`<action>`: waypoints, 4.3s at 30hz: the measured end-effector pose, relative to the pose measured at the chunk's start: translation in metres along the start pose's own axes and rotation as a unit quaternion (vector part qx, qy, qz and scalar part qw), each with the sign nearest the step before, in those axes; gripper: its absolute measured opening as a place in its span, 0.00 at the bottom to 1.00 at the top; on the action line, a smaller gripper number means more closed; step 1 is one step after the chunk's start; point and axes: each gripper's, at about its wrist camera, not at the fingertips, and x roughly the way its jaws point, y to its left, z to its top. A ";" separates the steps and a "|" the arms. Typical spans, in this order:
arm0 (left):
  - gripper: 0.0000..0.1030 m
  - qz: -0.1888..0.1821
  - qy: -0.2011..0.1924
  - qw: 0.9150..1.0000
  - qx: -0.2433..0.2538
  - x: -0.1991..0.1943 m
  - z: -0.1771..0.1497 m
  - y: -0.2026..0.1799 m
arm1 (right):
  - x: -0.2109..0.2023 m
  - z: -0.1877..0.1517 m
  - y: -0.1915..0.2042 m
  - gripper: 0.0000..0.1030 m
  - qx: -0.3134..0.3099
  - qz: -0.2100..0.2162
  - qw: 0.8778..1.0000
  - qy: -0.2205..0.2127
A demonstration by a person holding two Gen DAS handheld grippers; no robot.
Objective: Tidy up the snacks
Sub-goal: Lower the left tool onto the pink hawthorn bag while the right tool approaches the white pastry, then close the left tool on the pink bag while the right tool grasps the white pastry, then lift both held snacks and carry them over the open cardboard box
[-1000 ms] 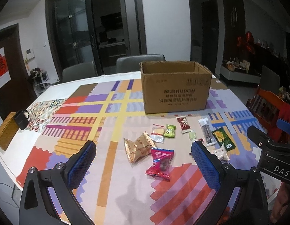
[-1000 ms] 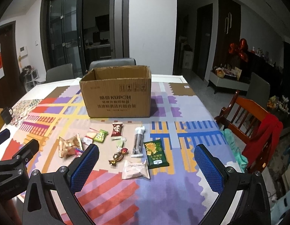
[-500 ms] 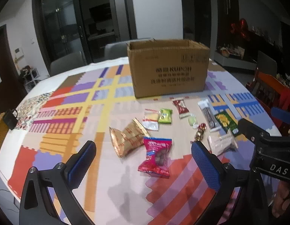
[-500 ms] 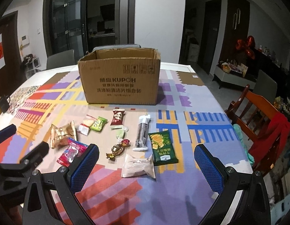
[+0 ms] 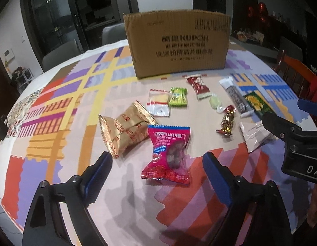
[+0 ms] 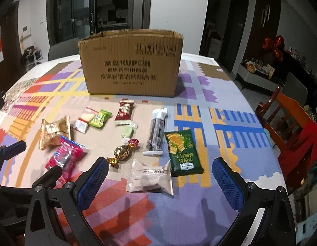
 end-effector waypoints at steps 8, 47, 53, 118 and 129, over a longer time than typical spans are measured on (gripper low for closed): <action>0.75 -0.001 0.004 1.000 0.020 0.014 -0.002 -0.005 | 0.025 -0.007 0.005 0.92 -0.002 0.008 0.999 0.031; 0.35 -0.032 0.009 0.999 0.019 0.025 0.004 -0.010 | 0.050 -0.016 0.008 0.41 0.012 0.049 0.996 0.068; 0.35 -0.029 0.003 0.999 0.018 0.017 0.007 -0.011 | 0.043 -0.013 0.003 0.41 0.017 0.050 0.997 0.058; 0.35 0.004 -0.108 0.994 -0.003 -0.020 0.176 0.023 | 0.014 0.152 -0.012 0.41 0.005 0.068 0.994 -0.091; 0.35 0.003 -0.131 0.991 -0.004 -0.014 0.208 0.030 | 0.017 0.193 -0.020 0.41 0.008 0.059 0.991 -0.124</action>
